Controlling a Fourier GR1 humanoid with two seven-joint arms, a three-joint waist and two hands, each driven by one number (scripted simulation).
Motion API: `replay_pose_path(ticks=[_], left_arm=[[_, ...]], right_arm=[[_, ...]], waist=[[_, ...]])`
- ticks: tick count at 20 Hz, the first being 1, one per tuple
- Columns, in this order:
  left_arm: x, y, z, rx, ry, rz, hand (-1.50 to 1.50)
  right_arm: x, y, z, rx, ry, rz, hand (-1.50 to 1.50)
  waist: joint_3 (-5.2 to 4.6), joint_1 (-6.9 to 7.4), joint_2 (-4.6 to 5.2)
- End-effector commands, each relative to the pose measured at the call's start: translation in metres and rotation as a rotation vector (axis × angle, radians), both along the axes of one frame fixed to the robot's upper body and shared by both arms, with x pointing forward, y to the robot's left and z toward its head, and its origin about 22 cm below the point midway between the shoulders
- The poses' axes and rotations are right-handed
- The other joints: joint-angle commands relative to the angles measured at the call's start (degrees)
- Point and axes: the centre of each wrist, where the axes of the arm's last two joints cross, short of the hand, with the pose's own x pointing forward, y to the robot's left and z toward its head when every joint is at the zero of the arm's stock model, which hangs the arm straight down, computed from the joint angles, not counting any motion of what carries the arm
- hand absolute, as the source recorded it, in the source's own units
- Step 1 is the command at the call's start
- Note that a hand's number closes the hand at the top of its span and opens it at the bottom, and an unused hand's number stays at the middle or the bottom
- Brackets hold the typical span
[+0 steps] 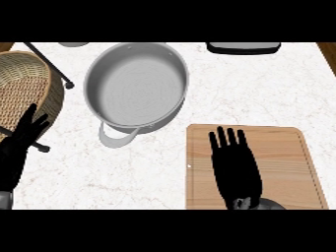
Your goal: Pick the sweet potato from the cutting board and place it in the pot
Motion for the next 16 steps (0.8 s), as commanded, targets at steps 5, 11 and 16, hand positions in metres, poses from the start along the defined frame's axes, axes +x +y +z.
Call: replay_pose_path(ticks=[5,11,16], left_arm=[[0.0,0.017,-0.009,0.0,0.054,0.059,0.0],[-0.002,0.018,-0.01,0.005,0.049,0.03,0.0],[0.003,0.009,-0.011,0.009,0.045,0.027,0.0]], right_arm=[[0.002,0.002,-0.025,-0.088,0.02,-0.062,-1.5],[0.019,-0.003,-0.023,-0.111,0.027,-0.098,-1.5],[0.028,-0.01,-0.058,-0.121,0.019,-0.1,-1.5]], waist=[[-0.24,-0.39,0.19],[-0.25,-0.39,0.18],[-0.23,-0.32,0.22]])
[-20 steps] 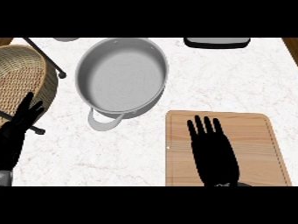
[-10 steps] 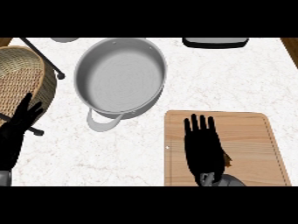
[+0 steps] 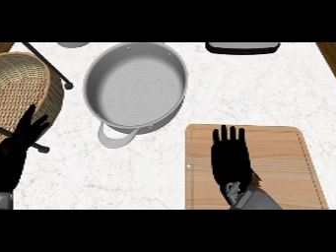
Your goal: Pick the sweet potato from the cutting board and place it in the pot
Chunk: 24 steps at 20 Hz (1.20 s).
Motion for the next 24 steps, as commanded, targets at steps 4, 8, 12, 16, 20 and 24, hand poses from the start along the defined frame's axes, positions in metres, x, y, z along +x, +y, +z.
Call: replay_pose_path(ticks=[4,8,12,16,20,24], left_arm=[[-0.011,0.009,-0.02,0.015,0.052,0.042,0.0],[0.007,-0.006,-0.009,0.001,0.039,0.045,0.0],[-0.011,0.013,0.008,-0.002,0.048,0.051,0.0],[-0.008,0.018,-0.003,0.012,0.046,0.044,0.0],[-0.001,0.015,-0.012,0.006,0.059,0.05,0.0],[-0.001,0.007,-0.006,-0.01,0.044,0.013,0.0]], right_arm=[[0.006,-0.011,-0.019,-0.019,0.003,-0.026,-1.5],[0.011,-0.009,-0.014,0.0,0.013,-0.023,-1.5],[0.006,-0.021,-0.04,-0.037,0.062,0.074,1.5],[0.011,-0.01,-0.034,-0.022,0.035,0.098,1.5],[0.006,-0.017,-0.022,-0.021,0.03,0.108,1.5],[0.008,0.055,-0.002,0.173,0.08,0.161,1.5]], waist=[[-0.37,0.01,0.32],[-0.37,-0.09,0.31],[-0.34,0.33,0.29],[-0.37,0.12,0.31],[-0.38,-0.13,0.29],[-0.32,1.79,0.59]])
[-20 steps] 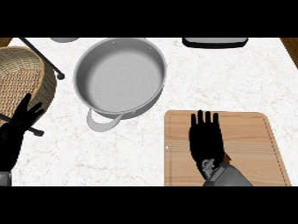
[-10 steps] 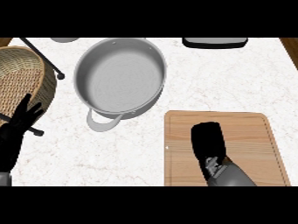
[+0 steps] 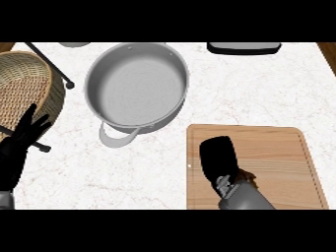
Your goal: Pick the sweet potato from the cutting board and place it in the pot
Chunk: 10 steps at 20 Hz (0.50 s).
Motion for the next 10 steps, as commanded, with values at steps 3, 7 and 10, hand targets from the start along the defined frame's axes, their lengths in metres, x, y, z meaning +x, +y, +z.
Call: replay_pose_path(ticks=[3,7,10], left_arm=[[0.009,-0.015,-0.003,0.002,0.024,-0.034,0.0],[0.018,-0.019,0.001,0.001,0.023,-0.08,0.0],[0.022,-0.024,0.001,0.005,0.034,-0.081,0.0]], right_arm=[[-0.023,0.055,0.021,0.337,0.073,0.143,1.5],[-0.02,0.072,0.035,0.444,0.037,0.165,1.5],[-0.022,0.091,0.057,0.449,-0.089,0.174,1.5]], waist=[[0.03,5.24,1.72],[-0.14,7.23,1.85],[-0.28,7.44,1.29]])
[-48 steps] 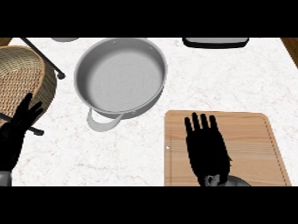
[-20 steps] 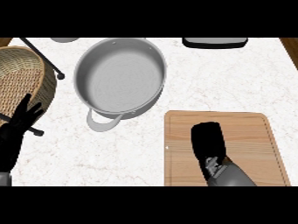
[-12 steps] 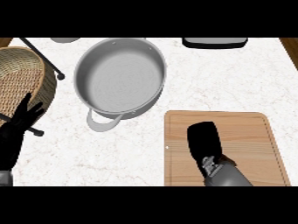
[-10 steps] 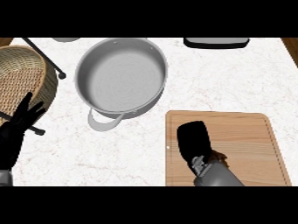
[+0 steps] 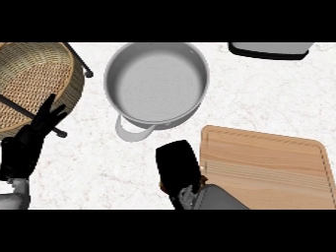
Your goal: Pick the sweet potato from the cutting board and place it in the pot
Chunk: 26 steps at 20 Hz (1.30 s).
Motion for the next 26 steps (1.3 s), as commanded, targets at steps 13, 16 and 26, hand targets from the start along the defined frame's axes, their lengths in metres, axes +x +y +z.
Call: replay_pose_path(ticks=[13,16,26], left_arm=[[0.005,-0.006,-0.007,0.015,0.056,0.041,0.0],[0.004,0.002,-0.011,0.029,0.064,0.052,0.0],[0.008,0.002,0.0,0.017,0.054,0.049,0.0]], right_arm=[[0.0,0.072,0.128,0.337,-0.632,-0.177,1.5],[0.014,0.077,0.138,0.425,-0.652,-0.219,1.5],[0.059,0.096,0.182,0.551,-0.711,-0.269,1.5]], waist=[[-0.45,0.31,-1.09],[-0.53,0.08,-0.51],[-0.51,-1.27,-0.25]])
